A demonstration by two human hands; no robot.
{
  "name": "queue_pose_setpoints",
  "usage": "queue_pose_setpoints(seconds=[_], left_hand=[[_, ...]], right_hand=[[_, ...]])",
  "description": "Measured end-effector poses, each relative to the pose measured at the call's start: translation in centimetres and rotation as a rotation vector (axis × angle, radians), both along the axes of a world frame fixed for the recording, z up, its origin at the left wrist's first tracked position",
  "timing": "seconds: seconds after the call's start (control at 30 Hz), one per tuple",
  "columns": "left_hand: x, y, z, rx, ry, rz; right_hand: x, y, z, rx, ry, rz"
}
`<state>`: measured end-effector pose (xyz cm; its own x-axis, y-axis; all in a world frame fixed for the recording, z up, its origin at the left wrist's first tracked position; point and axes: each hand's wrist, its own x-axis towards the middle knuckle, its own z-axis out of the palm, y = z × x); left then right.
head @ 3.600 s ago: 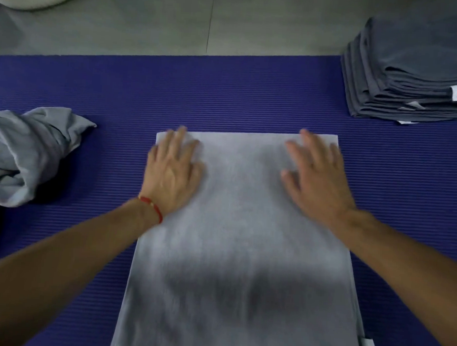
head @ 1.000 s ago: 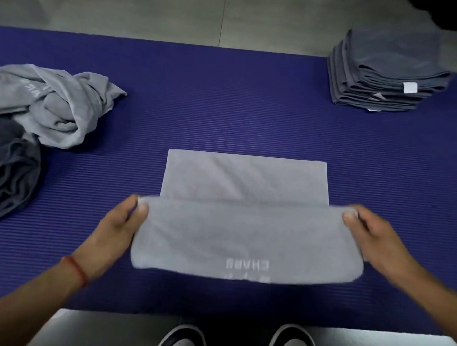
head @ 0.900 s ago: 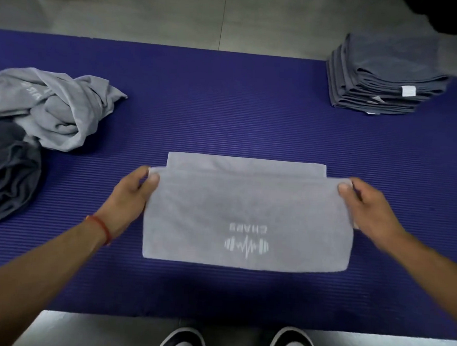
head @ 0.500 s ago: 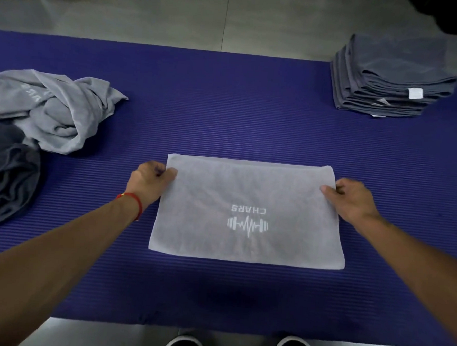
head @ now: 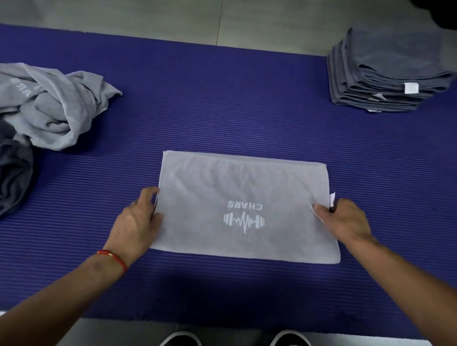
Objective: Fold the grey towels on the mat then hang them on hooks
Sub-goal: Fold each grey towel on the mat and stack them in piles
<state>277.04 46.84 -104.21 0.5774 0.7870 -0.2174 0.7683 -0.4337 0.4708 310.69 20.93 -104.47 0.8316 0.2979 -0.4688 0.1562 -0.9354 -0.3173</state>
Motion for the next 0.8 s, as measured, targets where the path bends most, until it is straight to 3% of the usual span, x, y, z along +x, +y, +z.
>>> queue_pose_setpoints(seconds=[0.07,0.13,0.2,0.3,0.4,0.5,0.57,0.63,0.7,0.8], left_hand=[[1.2,-1.0,0.2,0.340,0.119,-0.153],[3.5,-2.6,0.6,0.463,0.070,-0.413],[6.5,-4.2,-0.2,0.443,0.049,-0.659],[10.0,-5.3,-2.4,0.461,0.199,-0.887],[10.6,-5.1,-3.6,0.444,0.262,-0.944],[10.5,-4.9,-2.8,0.392,0.273,-0.930],[10.6,-5.2,-1.6,0.304,0.210,-0.874],[10.7,-6.1,0.4,0.140,-0.029,-0.741],[11.3,-6.9,3.2,-0.188,-0.264,-0.515],[12.7,-7.2,7.5,-0.881,-0.493,-0.062]], right_hand=[[-0.2,0.4,0.0,0.017,-0.018,0.022],[-0.6,0.9,0.3,0.018,-0.043,0.024],[-0.9,1.1,0.8,0.033,-0.052,-0.002],[-0.9,1.1,1.8,0.140,0.076,-0.131],[-0.2,0.8,2.9,0.318,0.365,-0.280],[0.9,0.0,4.6,0.409,0.586,-0.239],[1.1,0.1,5.9,0.437,0.599,-0.095],[0.7,1.3,7.6,0.429,0.495,0.054],[-0.7,3.7,9.6,0.425,0.383,0.176],[-4.7,8.2,11.6,0.422,0.218,0.380]])
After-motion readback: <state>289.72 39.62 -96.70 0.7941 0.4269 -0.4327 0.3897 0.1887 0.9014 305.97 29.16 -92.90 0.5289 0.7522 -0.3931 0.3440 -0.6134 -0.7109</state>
